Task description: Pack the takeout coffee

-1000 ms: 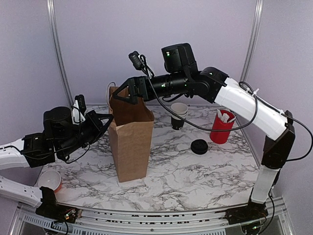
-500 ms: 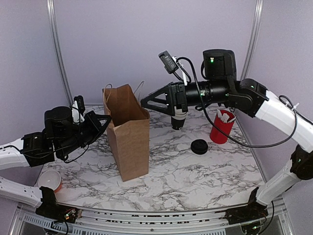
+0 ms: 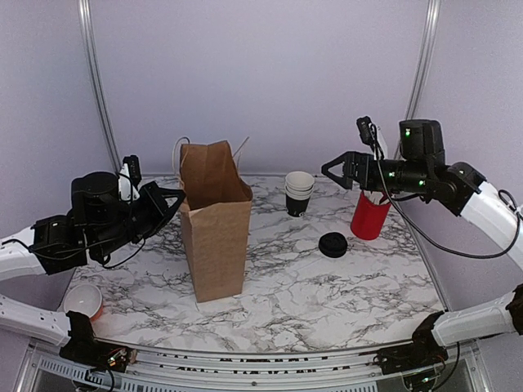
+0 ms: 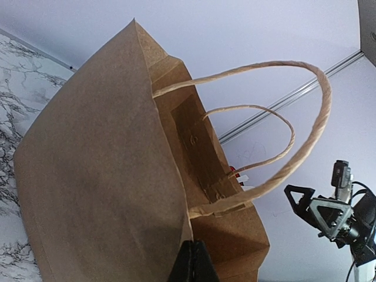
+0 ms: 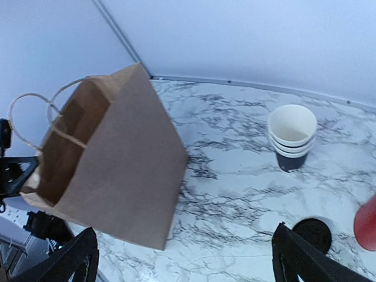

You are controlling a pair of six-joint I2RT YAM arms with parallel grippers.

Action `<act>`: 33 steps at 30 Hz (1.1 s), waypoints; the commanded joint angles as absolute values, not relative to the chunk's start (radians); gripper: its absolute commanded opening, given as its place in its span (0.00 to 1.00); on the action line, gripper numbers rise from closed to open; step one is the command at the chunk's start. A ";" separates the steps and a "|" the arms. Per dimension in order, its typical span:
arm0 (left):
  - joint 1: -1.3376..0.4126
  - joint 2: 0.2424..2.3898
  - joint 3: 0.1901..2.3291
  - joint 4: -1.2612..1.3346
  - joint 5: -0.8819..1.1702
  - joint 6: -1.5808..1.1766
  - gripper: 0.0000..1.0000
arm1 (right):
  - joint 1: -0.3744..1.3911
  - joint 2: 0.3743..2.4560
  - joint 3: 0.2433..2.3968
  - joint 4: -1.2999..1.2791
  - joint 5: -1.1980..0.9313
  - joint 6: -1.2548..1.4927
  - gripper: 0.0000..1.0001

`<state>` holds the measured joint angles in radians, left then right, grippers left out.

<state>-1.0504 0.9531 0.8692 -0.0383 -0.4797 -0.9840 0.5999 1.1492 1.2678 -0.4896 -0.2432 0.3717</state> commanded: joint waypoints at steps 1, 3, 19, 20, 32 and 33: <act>-1.042 0.945 0.921 -0.063 -0.466 -0.961 0.05 | 0.476 1.118 1.223 -0.561 -0.118 0.418 1.00; -1.042 0.943 0.925 -0.073 -0.460 -0.959 0.11 | 0.427 1.106 1.205 -0.578 -0.094 0.410 1.00; -1.044 0.846 0.912 -0.172 -0.476 -0.950 0.37 | 0.336 1.086 1.161 -0.698 0.172 0.344 0.94; -1.043 0.838 0.910 -0.182 -0.476 -0.950 0.38 | 0.337 1.089 1.159 -0.698 0.181 0.344 0.93; -1.043 0.751 0.895 -0.308 -0.504 -0.927 0.49 | 0.302 1.118 1.144 -0.719 0.274 0.329 0.80; -1.044 0.745 0.892 -0.314 -0.506 -0.924 0.50 | 0.297 1.125 1.140 -0.722 0.279 0.329 0.78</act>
